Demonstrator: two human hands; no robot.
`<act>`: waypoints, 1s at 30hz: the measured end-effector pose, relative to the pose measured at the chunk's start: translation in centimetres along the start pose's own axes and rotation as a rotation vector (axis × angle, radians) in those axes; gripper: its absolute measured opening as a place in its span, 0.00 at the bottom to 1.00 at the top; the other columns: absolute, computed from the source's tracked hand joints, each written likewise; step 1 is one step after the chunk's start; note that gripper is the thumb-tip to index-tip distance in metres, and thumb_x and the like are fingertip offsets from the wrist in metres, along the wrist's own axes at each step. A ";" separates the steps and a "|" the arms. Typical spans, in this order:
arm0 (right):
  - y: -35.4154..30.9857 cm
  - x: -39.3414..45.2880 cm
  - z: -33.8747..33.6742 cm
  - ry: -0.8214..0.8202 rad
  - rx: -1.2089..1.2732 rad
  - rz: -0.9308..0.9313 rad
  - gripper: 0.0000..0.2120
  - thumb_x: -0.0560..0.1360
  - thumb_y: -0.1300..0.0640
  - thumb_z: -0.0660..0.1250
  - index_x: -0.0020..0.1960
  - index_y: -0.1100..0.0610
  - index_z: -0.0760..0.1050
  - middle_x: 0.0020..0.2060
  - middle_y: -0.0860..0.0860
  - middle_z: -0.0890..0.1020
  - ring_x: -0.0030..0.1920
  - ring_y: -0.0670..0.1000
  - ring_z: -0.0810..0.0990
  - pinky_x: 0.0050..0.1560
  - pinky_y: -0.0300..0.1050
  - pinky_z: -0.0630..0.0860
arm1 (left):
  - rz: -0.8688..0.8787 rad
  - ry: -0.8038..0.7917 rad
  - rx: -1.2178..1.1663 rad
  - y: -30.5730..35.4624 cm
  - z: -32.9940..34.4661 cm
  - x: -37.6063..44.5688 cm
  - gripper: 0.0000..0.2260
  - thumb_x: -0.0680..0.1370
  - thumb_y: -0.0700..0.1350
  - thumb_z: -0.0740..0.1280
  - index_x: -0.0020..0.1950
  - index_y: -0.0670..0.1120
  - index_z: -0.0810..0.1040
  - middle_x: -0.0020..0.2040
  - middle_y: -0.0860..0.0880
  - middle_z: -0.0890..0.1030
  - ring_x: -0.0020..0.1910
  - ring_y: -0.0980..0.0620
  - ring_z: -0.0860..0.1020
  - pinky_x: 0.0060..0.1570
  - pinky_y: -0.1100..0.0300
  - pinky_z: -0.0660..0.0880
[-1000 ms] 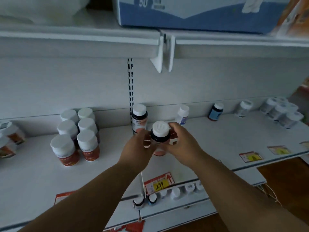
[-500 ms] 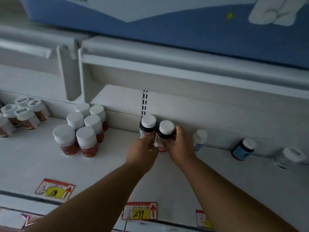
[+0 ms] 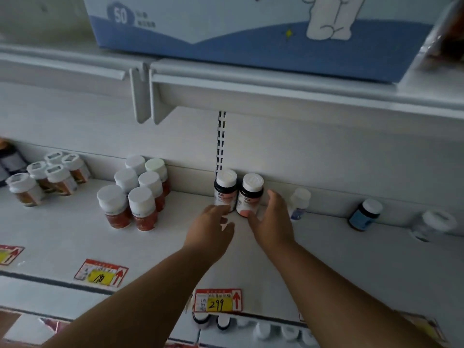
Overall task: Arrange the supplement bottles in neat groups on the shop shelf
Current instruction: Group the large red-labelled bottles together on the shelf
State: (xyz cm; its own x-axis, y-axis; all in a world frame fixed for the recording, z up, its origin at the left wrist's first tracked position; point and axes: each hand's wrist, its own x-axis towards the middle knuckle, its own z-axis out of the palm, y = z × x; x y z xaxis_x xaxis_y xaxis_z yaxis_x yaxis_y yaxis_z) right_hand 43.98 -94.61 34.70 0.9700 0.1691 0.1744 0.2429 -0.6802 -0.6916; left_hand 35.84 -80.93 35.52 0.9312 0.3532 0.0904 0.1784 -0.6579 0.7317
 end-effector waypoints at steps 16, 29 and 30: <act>-12.1 -19.6 4.6 0.254 0.068 0.056 0.22 0.75 0.53 0.72 0.67 0.52 0.71 0.59 0.47 0.74 0.52 0.39 0.74 0.49 0.26 0.70 | 0.448 -0.214 -0.055 -8.6 -11.9 -8.8 0.15 0.76 0.41 0.70 0.61 0.52 0.79 0.53 0.57 0.78 0.45 0.60 0.79 0.44 0.69 0.74; -6.2 -28.6 16.5 0.104 0.091 0.195 0.19 0.76 0.56 0.71 0.65 0.52 0.73 0.57 0.47 0.77 0.54 0.42 0.76 0.50 0.28 0.70 | 0.213 -0.398 0.035 -21.7 -6.8 -17.5 0.16 0.77 0.43 0.71 0.63 0.54 0.76 0.55 0.60 0.76 0.48 0.64 0.77 0.42 0.78 0.70; -4.8 -28.8 18.2 0.068 0.091 0.224 0.19 0.76 0.56 0.71 0.66 0.52 0.73 0.57 0.47 0.77 0.54 0.42 0.76 0.50 0.31 0.71 | 0.179 -0.423 0.052 -23.3 -5.4 -17.2 0.17 0.77 0.44 0.71 0.64 0.54 0.75 0.56 0.60 0.75 0.48 0.64 0.76 0.42 0.78 0.69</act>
State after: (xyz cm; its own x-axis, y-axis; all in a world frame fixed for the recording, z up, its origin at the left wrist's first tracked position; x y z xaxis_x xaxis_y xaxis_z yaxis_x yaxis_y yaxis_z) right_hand 14.96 -83.25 20.20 0.9981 -0.0289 0.0545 0.0243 -0.6281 -0.7777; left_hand 13.95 -68.03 20.56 0.9948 -0.0648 -0.0791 0.0082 -0.7202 0.6937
